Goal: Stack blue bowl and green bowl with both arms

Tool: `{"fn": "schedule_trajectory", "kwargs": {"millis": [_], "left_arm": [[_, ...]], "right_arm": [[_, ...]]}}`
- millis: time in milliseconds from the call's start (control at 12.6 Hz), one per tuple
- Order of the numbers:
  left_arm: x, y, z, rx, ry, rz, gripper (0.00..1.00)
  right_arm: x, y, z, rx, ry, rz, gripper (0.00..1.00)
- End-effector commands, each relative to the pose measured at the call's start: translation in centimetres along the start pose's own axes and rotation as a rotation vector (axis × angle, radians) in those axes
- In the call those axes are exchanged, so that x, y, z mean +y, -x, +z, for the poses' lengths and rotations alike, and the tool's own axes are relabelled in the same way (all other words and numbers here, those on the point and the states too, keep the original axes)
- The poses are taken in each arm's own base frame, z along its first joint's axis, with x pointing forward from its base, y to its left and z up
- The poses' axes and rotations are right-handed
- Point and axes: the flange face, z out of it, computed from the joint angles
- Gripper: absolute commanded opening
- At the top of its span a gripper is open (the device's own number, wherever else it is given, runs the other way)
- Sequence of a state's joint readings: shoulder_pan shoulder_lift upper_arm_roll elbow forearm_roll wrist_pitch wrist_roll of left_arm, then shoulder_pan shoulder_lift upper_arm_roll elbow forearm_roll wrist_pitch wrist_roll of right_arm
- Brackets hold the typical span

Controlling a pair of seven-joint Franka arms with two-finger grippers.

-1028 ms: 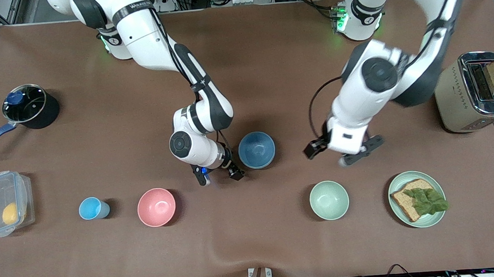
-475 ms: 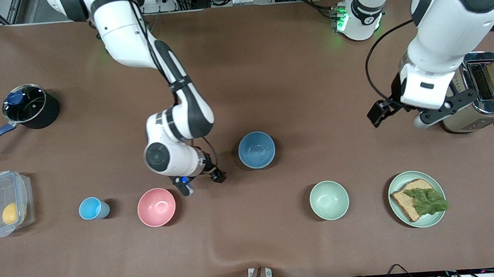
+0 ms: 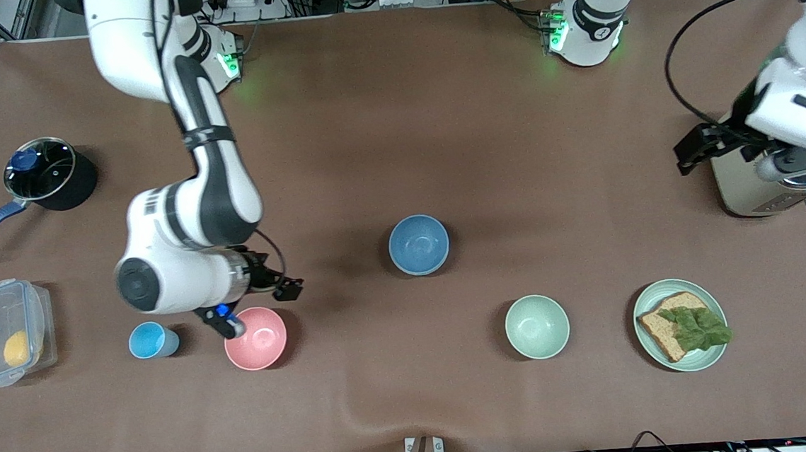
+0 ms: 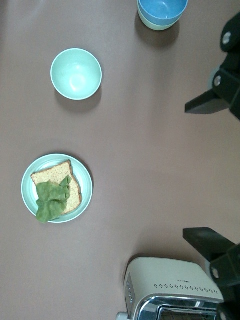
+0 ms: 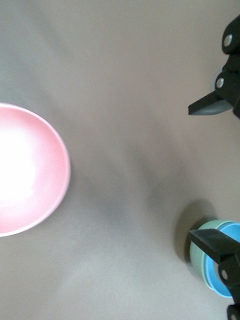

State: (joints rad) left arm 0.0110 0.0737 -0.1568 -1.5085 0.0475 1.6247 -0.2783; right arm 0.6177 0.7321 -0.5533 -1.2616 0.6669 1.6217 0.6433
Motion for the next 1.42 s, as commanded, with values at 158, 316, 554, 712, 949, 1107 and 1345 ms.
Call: {"fn": "schedule_trajectory", "kwargs": {"millis": [158, 316, 554, 712, 949, 1107, 1345], "left_arm": [[0.2, 2.4, -1.7, -0.051, 0.025, 0.032, 1.0], [0.3, 2.6, -1.7, -0.068, 0.036, 0.034, 1.0], [-1.5, 2.2, -1.8, -0.067, 0.026, 0.104, 1.0], [-2.2, 2.1, -1.8, -0.072, 0.023, 0.103, 1.0], [-2.7, 1.9, -1.9, -0.071, 0.02, 0.092, 1.0], [-2.7, 1.8, -1.7, -0.076, 0.021, 0.091, 1.0], [-2.5, 1.7, -1.4, -0.081, 0.021, 0.094, 1.0]], "right_arm": [[5.3, -0.6, -11.2, 0.019, -0.052, -0.21, 1.0], [7.4, 0.4, -14.3, 0.052, 0.004, -0.285, 1.0], [9.5, 2.5, -16.5, 0.09, 0.104, -0.378, 1.0], [11.2, 4.2, -17.6, 0.115, 0.152, -0.407, 1.0], [14.8, 6.9, -19.6, 0.172, 0.224, -0.475, 1.0], [17.3, 8.0, -21.2, 0.206, 0.245, -0.528, 1.0], [19.0, 7.7, -23.3, 0.263, 0.226, -0.551, 1.0]]}}
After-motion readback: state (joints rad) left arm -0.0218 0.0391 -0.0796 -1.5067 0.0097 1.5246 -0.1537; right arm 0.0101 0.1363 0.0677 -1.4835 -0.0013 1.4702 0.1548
